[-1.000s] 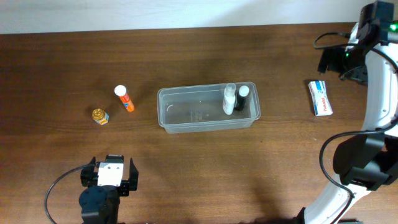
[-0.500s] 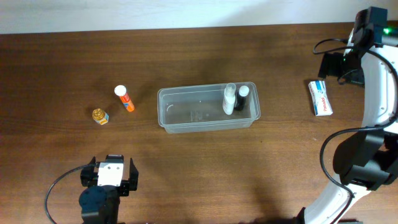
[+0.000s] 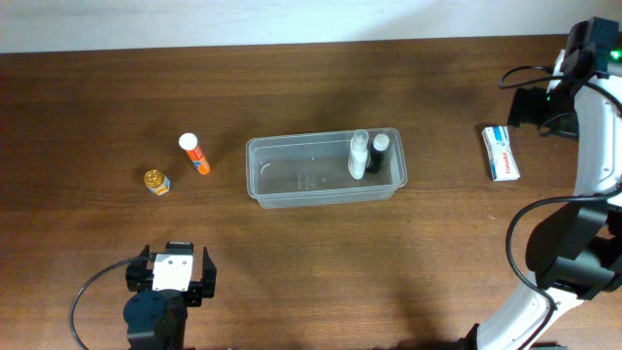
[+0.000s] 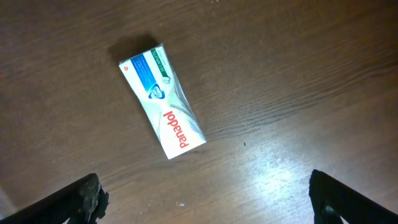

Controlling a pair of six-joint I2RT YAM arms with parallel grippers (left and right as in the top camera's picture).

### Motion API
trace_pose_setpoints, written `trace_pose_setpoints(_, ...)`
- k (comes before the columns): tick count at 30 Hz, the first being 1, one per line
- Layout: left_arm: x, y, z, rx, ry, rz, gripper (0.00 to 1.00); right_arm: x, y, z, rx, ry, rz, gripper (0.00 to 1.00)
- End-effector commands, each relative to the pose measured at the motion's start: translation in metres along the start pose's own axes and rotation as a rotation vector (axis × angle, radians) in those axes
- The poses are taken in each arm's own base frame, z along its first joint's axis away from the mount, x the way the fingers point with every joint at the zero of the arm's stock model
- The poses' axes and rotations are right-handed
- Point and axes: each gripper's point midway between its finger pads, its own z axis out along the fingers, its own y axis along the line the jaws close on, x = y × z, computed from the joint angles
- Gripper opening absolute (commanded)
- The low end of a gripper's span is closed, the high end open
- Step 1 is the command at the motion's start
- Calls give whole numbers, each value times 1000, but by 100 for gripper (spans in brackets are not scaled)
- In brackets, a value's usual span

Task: Pack container
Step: 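Move the right gripper toward the white Panadol box, then lower the right gripper over the Panadol box, aligning with its end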

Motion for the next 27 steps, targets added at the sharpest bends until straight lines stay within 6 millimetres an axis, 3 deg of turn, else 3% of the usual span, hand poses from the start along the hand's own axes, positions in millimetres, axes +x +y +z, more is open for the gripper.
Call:
trace_pose_setpoints(1, 2, 1, 0, -8, 10, -7, 100, 6, 3, 14, -15, 23, -65, 99)
trace_pose_setpoints(7, 2, 1, 0, -8, 10, -7, 100, 13, 8, 33, -29, 40, -95, 98)
trace_pose_setpoints(15, 2, 1, 0, -8, 10, -7, 100, 10, 9, 34, -32, 27, -102, 98)
trace_pose_setpoints(27, 2, 1, 0, -8, 10, -7, 100, 7, 29, 33, -150, 3, -210, 99)
